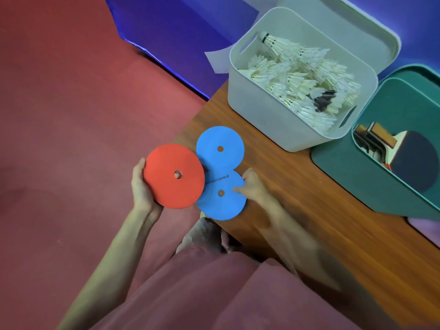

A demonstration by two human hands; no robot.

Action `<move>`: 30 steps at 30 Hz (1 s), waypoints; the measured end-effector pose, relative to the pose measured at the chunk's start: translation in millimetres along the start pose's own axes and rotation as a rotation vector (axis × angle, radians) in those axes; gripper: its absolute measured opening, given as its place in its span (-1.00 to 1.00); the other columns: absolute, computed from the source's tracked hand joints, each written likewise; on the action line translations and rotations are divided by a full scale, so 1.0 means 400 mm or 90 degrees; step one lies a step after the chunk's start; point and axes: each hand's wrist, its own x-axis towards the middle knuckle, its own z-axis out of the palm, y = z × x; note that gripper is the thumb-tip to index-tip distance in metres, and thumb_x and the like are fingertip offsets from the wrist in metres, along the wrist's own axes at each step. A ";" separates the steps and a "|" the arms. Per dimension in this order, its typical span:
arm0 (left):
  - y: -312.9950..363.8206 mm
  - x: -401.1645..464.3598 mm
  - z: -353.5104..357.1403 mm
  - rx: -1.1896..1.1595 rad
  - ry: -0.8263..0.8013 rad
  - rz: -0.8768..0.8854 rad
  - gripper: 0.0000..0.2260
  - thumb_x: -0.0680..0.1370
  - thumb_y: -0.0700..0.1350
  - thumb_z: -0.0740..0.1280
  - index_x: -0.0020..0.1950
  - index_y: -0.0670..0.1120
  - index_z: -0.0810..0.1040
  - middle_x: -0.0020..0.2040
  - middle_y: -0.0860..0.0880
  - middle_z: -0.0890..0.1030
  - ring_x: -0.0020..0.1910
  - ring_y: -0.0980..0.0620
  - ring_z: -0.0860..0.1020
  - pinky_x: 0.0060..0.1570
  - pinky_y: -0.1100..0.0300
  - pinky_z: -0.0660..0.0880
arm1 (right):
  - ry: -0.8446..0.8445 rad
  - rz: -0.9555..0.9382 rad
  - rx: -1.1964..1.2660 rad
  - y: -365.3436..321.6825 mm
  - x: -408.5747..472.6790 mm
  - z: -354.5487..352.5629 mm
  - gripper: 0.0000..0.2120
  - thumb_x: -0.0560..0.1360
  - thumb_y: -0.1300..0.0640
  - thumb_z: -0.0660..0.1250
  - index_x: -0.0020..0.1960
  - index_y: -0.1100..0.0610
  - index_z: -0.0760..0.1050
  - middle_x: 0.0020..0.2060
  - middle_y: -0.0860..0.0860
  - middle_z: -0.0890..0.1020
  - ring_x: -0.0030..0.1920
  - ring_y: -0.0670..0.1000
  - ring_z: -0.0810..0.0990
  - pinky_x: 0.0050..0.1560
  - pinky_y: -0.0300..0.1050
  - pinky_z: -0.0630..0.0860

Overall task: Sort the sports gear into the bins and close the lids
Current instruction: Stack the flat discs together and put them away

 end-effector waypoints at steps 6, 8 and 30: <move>0.025 0.029 0.019 0.006 -0.046 -0.008 -0.69 0.55 0.20 0.16 0.01 0.08 0.61 -0.01 0.05 0.69 -0.03 0.05 0.63 0.06 0.05 0.51 | -0.004 -0.072 0.239 0.010 -0.071 -0.160 -0.79 0.49 0.36 0.27 0.08 0.16 0.52 -0.36 -0.05 0.60 -0.47 -0.17 0.54 -0.52 -0.21 0.44; 0.027 0.041 0.029 0.010 -0.049 -0.013 -0.73 0.54 0.20 0.19 0.01 0.09 0.59 -0.01 0.05 0.68 -0.02 0.04 0.62 0.08 0.04 0.50 | 0.060 -0.114 0.393 -0.024 -0.104 -0.211 -0.76 0.52 0.38 0.26 0.16 0.21 0.49 -0.42 -0.08 0.60 -0.56 -0.15 0.47 -0.58 -0.28 0.35; 0.008 0.060 0.062 -0.063 -0.157 -0.121 -0.67 0.51 0.15 0.22 0.10 0.01 0.62 0.20 -0.09 0.61 0.17 -0.17 0.57 0.24 -0.13 0.44 | 0.009 -0.147 0.257 -0.184 -0.006 -0.041 -0.69 0.40 0.12 0.49 0.06 0.23 0.52 -0.40 -0.01 0.58 -0.10 -0.02 0.65 0.08 -0.07 0.56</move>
